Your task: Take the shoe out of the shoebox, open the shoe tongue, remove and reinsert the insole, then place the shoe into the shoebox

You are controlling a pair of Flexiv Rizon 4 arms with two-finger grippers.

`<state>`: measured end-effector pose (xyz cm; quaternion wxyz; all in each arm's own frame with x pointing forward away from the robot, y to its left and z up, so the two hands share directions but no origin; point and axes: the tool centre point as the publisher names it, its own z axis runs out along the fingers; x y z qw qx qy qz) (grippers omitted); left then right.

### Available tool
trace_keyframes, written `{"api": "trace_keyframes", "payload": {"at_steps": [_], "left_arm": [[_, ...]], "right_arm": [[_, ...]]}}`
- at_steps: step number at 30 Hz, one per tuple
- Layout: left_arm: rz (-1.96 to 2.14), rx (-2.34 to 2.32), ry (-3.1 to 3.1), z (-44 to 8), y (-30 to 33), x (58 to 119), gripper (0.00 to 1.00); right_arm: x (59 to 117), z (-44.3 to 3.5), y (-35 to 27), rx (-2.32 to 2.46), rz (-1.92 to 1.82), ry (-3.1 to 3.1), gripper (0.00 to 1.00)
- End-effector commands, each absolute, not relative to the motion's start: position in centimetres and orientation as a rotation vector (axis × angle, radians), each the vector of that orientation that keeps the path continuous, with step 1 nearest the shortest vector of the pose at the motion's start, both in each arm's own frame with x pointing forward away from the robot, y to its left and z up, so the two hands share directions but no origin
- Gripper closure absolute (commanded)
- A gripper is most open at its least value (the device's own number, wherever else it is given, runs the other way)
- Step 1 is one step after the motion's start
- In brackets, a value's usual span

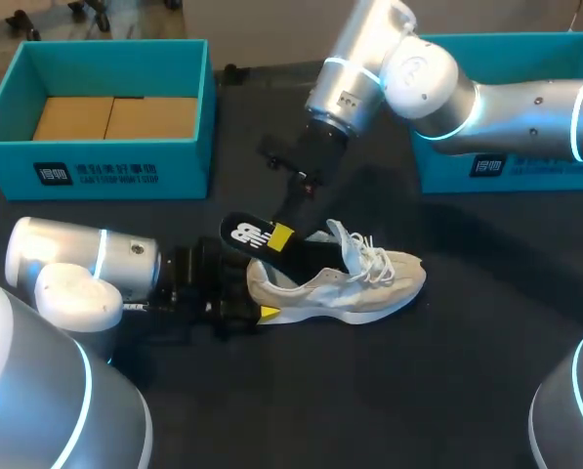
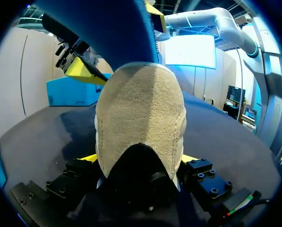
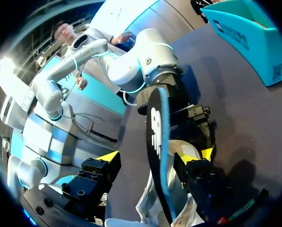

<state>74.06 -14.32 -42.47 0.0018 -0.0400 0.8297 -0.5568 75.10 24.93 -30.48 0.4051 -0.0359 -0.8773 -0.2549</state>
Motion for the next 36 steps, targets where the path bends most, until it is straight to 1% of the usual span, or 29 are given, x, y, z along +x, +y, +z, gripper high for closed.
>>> {"api": "trace_keyframes", "payload": {"at_steps": [1, 4, 5, 7, 9, 16, 18, 19, 20, 21, 22, 23, 24, 25, 29, 36], "left_arm": [[-1.743, -0.125, 2.607, -42.6, -14.4, 74.1, 1.00], [-1.743, -0.125, 2.607, -42.6, -14.4, 74.1, 1.00], [-1.743, -0.125, 2.607, -42.6, -14.4, 74.1, 1.00], [-1.743, -0.125, 2.607, -42.6, -14.4, 74.1, 1.00], [-1.743, -0.125, 2.607, -42.6, -14.4, 74.1, 1.00], [-1.743, -0.125, 2.607, -42.6, -14.4, 74.1, 1.00], [-1.743, -0.125, 2.607, -42.6, -14.4, 74.1, 1.00], [-1.743, -0.125, 2.607, -42.6, -14.4, 74.1, 1.00], [-1.743, -0.125, 2.607, -42.6, -14.4, 74.1, 1.00], [-1.743, -0.125, 2.607, -42.6, -14.4, 74.1, 1.00], [-1.743, -0.125, 2.607, -42.6, -14.4, 74.1, 1.00], [-1.743, -0.125, 2.607, -42.6, -14.4, 74.1, 1.00], [-1.743, -0.125, 2.607, -42.6, -14.4, 74.1, 1.00], [-1.743, -0.125, 2.607, -42.6, -14.4, 74.1, 1.00], [-1.743, -0.125, 2.607, -42.6, -14.4, 74.1, 1.00], [-1.743, -0.125, 2.607, -42.6, -14.4, 74.1, 1.00]], "right_arm": [[75.3, -31.2, 25.5, -0.083, -0.640, -2.188, 0.36], [75.3, -31.6, 25.5, -0.088, -0.646, -2.182, 0.35], [75.2, -31.8, 25.5, -0.094, -0.649, -2.176, 0.36], [75.2, -32.1, 25.5, -0.096, -0.655, -2.169, 0.44], [75.2, -32.1, 25.6, -0.096, -0.657, -2.166, 0.49], [75.1, -32.2, 25.7, -0.101, -0.680, -2.165, 0.53], [75.1, -32.2, 25.8, -0.107, -0.692, -2.162, 0.60], [75.1, -32.3, 25.9, -0.107, -0.696, -2.161, 0.65], [75.0, -32.4, 25.9, -0.110, -0.703, -2.157, 0.69], [75.0, -32.5, 26.0, -0.119, -0.712, -2.154, 0.76], [74.9, -32.5, 26.0, -0.121, -0.717, -2.153, 0.78], [74.9, -32.6, 26.1, -0.132, -0.725, -2.151, 0.84], [74.9, -32.6, 26.2, -0.150, -0.734, -2.154, 0.95], [74.8, -32.5, 26.2, -0.157, -0.741, -2.156, 1.00], [74.6, -31.8, 26.2, -0.197, -0.771, -2.177, 1.00], [75.2, -28.2, 26.7, -0.220, -0.843, -2.276, 1.00]]}}
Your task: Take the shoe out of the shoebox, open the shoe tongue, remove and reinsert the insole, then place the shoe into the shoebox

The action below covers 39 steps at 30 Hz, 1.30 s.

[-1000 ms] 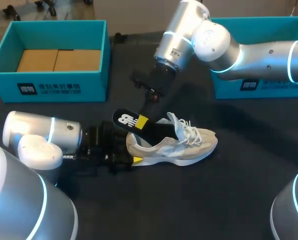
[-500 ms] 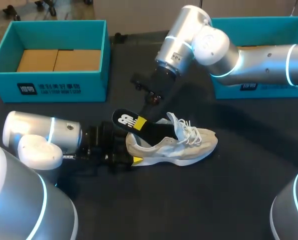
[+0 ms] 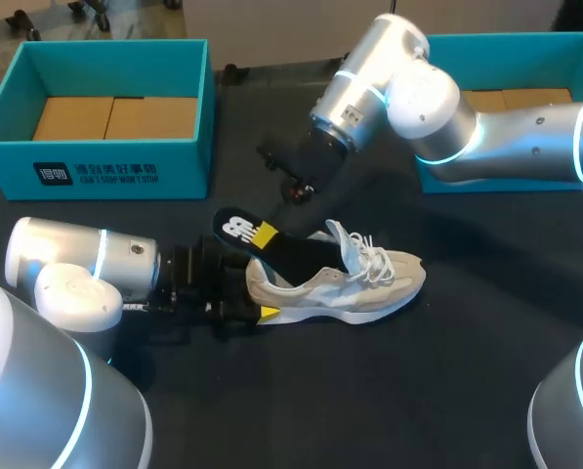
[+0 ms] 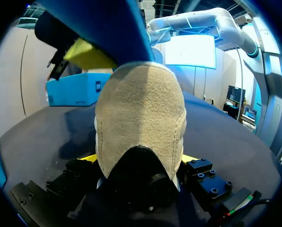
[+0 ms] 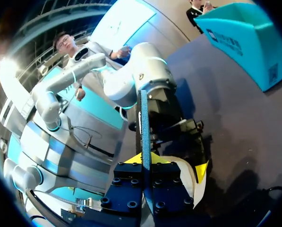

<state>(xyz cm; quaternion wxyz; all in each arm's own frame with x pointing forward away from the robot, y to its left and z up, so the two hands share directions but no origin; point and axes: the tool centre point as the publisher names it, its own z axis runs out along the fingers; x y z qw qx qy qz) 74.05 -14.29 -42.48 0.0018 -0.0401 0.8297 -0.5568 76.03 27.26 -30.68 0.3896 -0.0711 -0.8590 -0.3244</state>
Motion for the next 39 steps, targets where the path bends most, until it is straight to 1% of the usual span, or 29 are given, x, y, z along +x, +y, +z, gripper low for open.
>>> {"api": "trace_keyframes", "payload": {"at_steps": [1, 8, 20, 39], "left_arm": [[-1.743, -0.125, 2.607, -42.6, -14.4, 74.1, 1.00], [-1.743, -0.125, 2.607, -42.6, -14.4, 74.1, 1.00], [-1.743, -0.125, 2.607, -42.6, -14.4, 74.1, 1.00], [-1.743, -0.125, 2.607, -42.6, -14.4, 74.1, 1.00]], "right_arm": [[75.3, -27.6, 26.9, -0.219, -0.852, -2.288, 1.00], [76.5, -24.4, 28.0, -0.237, -0.934, -2.369, 1.00], [79.0, -19.6, 30.3, -0.295, -1.310, -2.474, 1.00], [79.0, -19.6, 30.3, -0.295, -1.310, -2.474, 1.00]]}}
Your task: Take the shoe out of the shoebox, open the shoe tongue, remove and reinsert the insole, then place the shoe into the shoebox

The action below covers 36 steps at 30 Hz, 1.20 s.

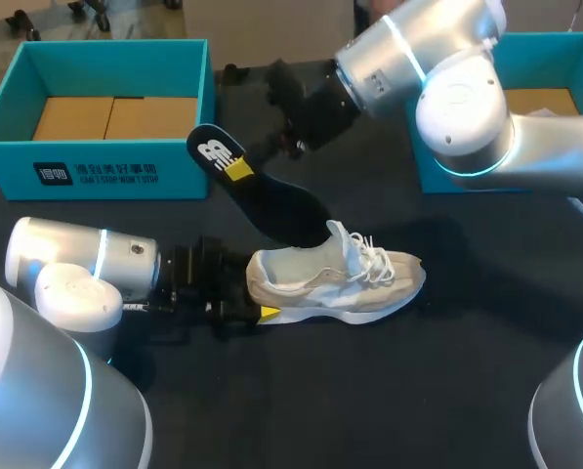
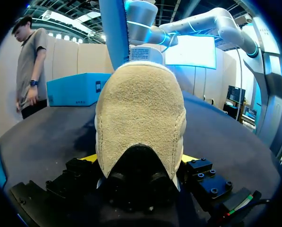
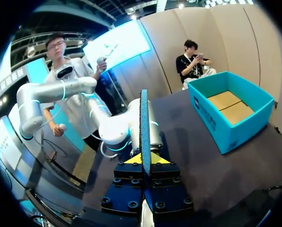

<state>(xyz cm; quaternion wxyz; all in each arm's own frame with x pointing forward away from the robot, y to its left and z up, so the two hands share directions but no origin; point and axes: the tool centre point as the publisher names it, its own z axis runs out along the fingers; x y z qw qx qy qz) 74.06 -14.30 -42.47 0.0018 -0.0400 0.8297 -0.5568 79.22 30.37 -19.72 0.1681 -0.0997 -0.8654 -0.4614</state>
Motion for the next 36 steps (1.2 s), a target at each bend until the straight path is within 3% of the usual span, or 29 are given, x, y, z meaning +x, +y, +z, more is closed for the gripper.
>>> {"api": "trace_keyframes", "payload": {"at_steps": [1, 30, 36], "left_arm": [[-1.743, -0.125, 2.607, -42.6, -14.4, 74.1, 1.00], [-1.743, -0.125, 2.607, -42.6, -14.4, 74.1, 1.00], [-1.743, -0.125, 2.607, -42.6, -14.4, 74.1, 1.00]], "right_arm": [[79.0, -19.6, 30.3, -0.295, -1.310, -2.474, 1.00], [82.8, -5.6, 32.2, -0.551, -1.878, -1.840, 1.00], [82.8, -5.6, 32.2, -0.551, -1.878, -1.840, 1.00]]}}
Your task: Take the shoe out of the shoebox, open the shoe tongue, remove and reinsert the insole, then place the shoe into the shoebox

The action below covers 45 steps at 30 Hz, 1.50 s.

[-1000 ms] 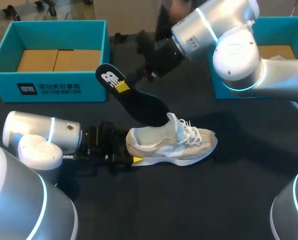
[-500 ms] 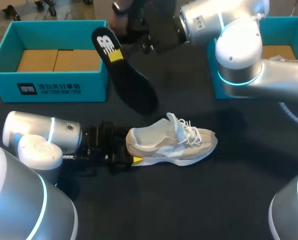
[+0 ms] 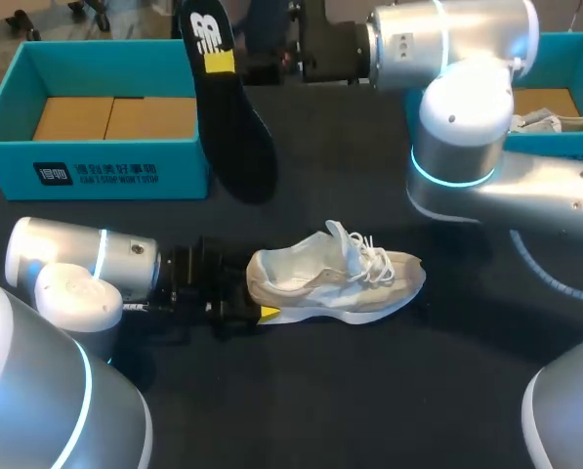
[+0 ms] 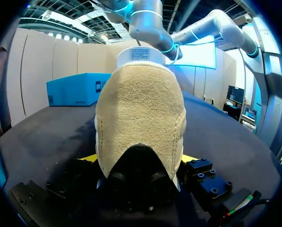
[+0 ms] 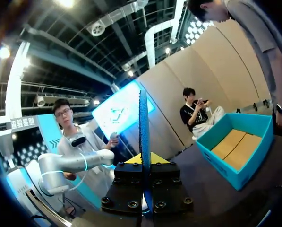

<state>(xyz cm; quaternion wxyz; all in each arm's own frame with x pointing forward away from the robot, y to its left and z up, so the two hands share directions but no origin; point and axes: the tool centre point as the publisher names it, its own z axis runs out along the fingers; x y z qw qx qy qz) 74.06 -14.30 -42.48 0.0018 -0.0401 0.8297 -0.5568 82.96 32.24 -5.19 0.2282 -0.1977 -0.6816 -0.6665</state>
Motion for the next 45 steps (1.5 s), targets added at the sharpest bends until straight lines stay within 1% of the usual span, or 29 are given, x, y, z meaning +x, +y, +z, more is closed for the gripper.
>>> {"api": "trace_keyframes", "payload": {"at_steps": [1, 9, 14, 19, 30, 38, 40, 45], "left_arm": [[-1.743, -0.125, 2.607, -42.6, -14.4, 74.1, 1.00], [-1.743, -0.125, 2.607, -42.6, -14.4, 74.1, 1.00], [-1.743, -0.125, 2.607, -42.6, -14.4, 74.1, 1.00], [-1.743, -0.125, 2.607, -42.6, -14.4, 74.1, 1.00], [-1.743, -0.125, 2.607, -42.6, -14.4, 74.1, 1.00], [-1.743, -0.125, 2.607, -42.6, -14.4, 74.1, 1.00], [-1.743, -0.125, 2.607, -42.6, -14.4, 74.1, 1.00], [-1.743, -0.125, 2.607, -42.6, -14.4, 74.1, 1.00]], "right_arm": [[82.8, -5.6, 32.2, -0.551, -1.878, -1.840, 1.00], [82.8, -5.6, 32.2, -0.551, -1.878, -1.840, 1.00], [83.2, -5.7, 28.5, -0.652, -1.760, -1.806, 1.00], [82.9, -3.8, 25.2, -0.696, -1.739, -1.842, 1.00], [81.6, -1.0, 21.4, -0.751, -1.634, -1.897, 1.00], [79.9, 0.8, 19.3, -0.850, -1.548, -1.963, 1.00], [79.4, 1.4, 19.2, -0.829, -1.579, -2.001, 1.00], [79.4, 1.4, 19.2, -0.829, -1.579, -2.001, 1.00]]}}
